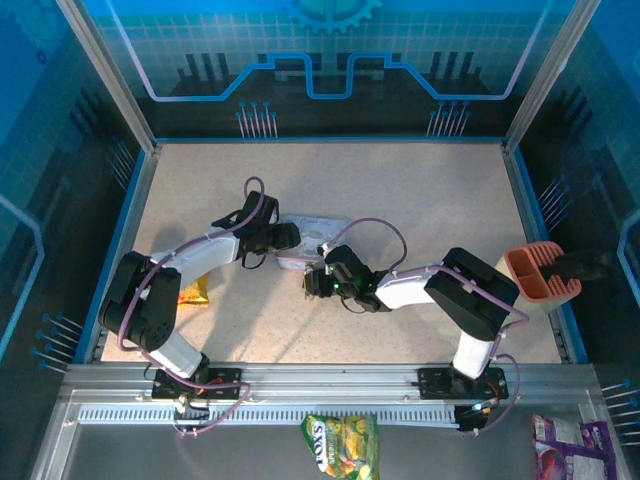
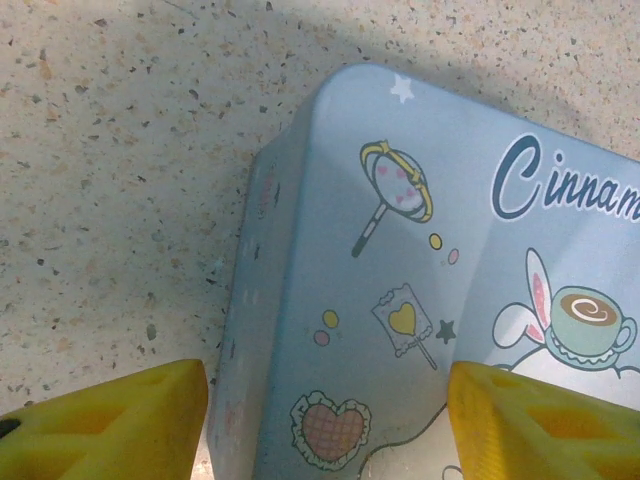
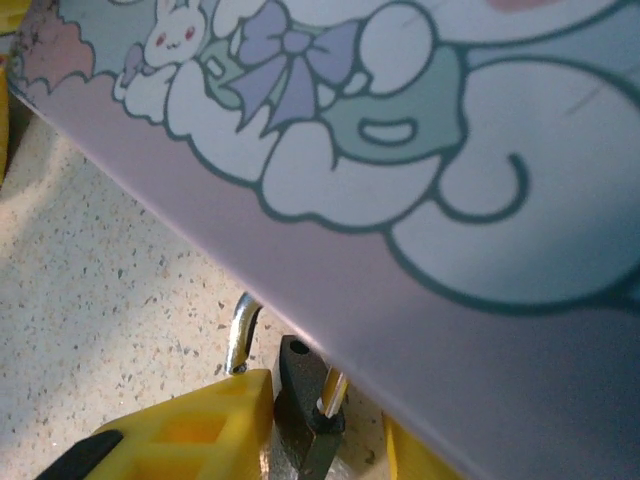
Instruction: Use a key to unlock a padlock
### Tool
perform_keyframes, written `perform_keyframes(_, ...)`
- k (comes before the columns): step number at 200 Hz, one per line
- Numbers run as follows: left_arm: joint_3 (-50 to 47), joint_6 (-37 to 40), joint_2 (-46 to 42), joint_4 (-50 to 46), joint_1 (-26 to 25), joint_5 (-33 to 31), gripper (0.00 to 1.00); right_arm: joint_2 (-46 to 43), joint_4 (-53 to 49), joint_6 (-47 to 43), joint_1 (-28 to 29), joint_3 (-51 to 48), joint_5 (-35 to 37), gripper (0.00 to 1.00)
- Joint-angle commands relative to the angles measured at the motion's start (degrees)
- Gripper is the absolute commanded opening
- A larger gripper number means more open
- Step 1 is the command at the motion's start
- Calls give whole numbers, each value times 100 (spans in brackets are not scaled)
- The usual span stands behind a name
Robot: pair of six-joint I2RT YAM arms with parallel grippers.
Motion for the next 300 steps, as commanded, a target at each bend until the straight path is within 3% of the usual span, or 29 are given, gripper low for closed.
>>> perform_keyframes(1, -237, -213, 5, -70, 42, -333, 65, 199, 443, 221, -184, 15, -258, 29)
perform_keyframes(27, -410, -394, -80, -107, 16, -642, 64, 51, 452, 231, -214, -138, -104, 18)
perform_keyframes(47, -313, -469, 52, -370, -243, -1250, 65, -169, 628, 265, -208, -334, 64, 8)
perform_keyframes(73, -498, -883, 109, -295, -501, -1426, 64, -270, 1215, 910, -324, -665, 292, 0)
perform_keyframes(99, -784, -1375, -146, -175, -859, -1578, 64, -315, 1532, 1743, -506, -884, 484, 0)
perform_keyframes(145, -713, -1783, -15, -136, -1414, -1564, 65, -476, 1972, 2462, -756, -1005, 894, 0)
perform_keyframes(217, -398, -1781, 456, -315, -1524, -1975, 65, -266, 2215, 3191, -1140, -836, 865, 0)
perform_keyframes(247, -348, -1699, 468, -288, -1483, -2065, 65, -334, 1916, 3097, -1325, -811, 875, 0)
perform_keyframes(300, 116, -694, 525, -35, -1167, -1594, 69, -1177, 656, 2000, -1808, -1049, 328, 0)
